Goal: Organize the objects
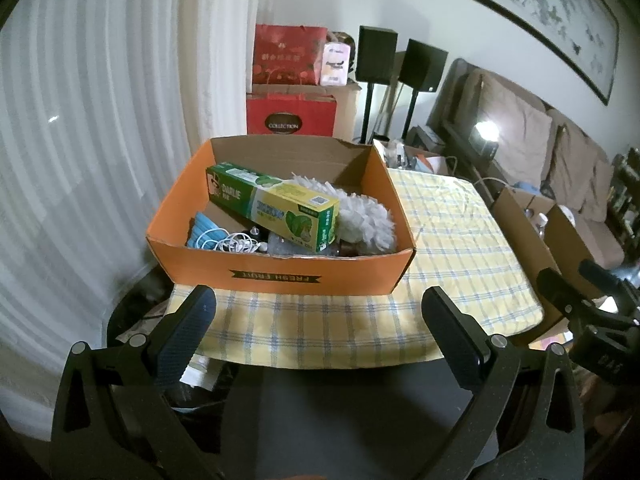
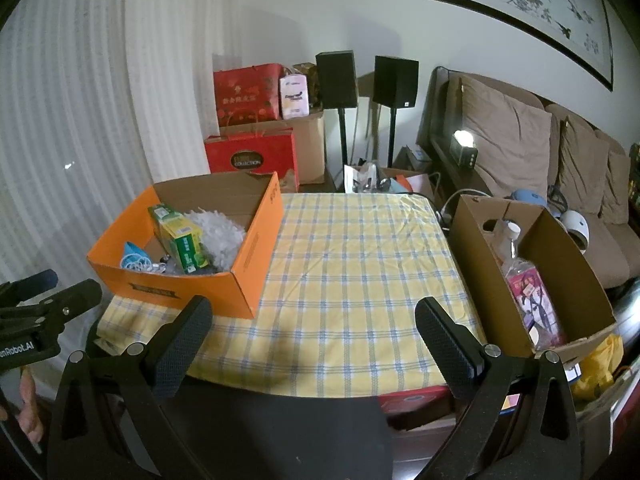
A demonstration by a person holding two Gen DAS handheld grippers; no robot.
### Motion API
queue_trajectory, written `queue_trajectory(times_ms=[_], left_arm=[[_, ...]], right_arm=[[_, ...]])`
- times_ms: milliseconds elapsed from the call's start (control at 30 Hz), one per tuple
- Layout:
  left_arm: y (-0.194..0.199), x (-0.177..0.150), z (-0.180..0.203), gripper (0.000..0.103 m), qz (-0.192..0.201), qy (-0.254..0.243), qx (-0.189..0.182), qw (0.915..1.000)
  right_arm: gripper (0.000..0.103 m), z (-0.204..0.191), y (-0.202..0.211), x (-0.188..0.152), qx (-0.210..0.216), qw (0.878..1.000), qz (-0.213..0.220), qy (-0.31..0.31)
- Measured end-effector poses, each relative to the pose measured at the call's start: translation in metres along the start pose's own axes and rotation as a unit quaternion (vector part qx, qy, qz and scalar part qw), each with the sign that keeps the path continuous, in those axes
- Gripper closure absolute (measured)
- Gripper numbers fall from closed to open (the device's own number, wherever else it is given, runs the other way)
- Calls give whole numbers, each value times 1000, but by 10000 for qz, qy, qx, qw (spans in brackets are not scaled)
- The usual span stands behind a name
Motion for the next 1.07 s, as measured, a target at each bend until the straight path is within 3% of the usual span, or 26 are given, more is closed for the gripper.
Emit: queue_trajectory(times_ms=[1067], left_arm=[[0, -3, 2, 0, 30, -102, 40, 9999]], right_arm=[[0, 1, 3, 0, -30, 10000, 30, 3]])
Point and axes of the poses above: each gripper's, at about its wrist camera, not at the fingertips, and y roughly against the way its jaws point, z to its right, x to its top, the point moved 2 cm from there along -y, roughly the way its jaws point, and after that the axes turned 5 degrees about y, right-handed, at the moved point
